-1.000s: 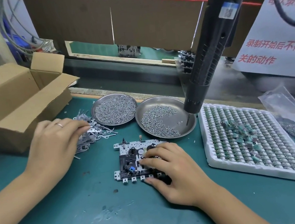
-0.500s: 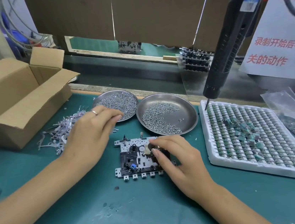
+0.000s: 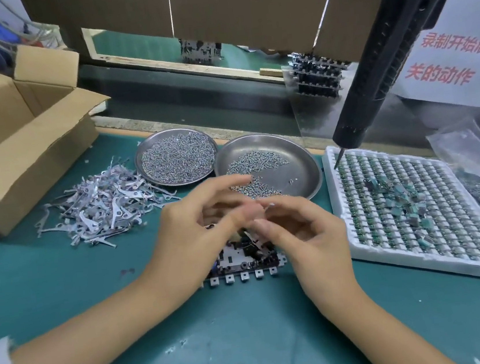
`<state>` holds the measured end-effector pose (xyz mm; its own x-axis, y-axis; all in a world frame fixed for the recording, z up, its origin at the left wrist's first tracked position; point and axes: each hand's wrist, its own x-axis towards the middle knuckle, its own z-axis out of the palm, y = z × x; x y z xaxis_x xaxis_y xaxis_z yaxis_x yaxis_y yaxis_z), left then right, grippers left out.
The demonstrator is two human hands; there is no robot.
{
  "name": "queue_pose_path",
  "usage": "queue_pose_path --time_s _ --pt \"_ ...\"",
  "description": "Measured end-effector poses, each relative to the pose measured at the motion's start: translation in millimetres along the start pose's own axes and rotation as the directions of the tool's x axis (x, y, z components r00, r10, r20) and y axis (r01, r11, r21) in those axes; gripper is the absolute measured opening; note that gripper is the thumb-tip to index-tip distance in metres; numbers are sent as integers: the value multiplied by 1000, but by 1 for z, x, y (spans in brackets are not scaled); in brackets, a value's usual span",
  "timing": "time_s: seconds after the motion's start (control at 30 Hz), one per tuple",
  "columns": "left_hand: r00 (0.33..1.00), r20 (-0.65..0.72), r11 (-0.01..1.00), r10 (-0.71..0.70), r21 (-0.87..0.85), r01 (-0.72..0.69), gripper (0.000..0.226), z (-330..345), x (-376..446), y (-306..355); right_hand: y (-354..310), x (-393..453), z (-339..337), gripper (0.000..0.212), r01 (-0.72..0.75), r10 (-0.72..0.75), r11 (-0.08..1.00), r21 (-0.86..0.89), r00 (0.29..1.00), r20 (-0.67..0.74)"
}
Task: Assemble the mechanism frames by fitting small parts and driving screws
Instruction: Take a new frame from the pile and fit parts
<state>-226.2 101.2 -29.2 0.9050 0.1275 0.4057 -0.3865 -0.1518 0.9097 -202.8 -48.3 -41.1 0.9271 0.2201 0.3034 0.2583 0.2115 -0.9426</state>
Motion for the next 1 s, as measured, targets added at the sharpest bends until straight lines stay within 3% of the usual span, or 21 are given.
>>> queue_pose_path --time_s 0.13,0.23,0.37,0.73,1.0 --pt "987 95 987 -127 115 116 19 -6 9 -1 -2 4 -3 12 -20 19 997 73 1000 16" --pt "957 212 979 -198 2 202 20 -10 13 2 -3 6 -6 11 -42 35 993 111 997 64" --pt "936 263 966 -236 -42 255 15 -18 18 3 -3 7 -8 10 -104 92 988 119 991 99" --pt "936 266 970 -231 138 200 17 -32 24 5 -6 7 -7 11 -103 105 992 -66 994 28" --pt "908 371 961 -192 260 96 10 -37 23 18 -3 5 -5 25 -47 62 976 -210 996 62"
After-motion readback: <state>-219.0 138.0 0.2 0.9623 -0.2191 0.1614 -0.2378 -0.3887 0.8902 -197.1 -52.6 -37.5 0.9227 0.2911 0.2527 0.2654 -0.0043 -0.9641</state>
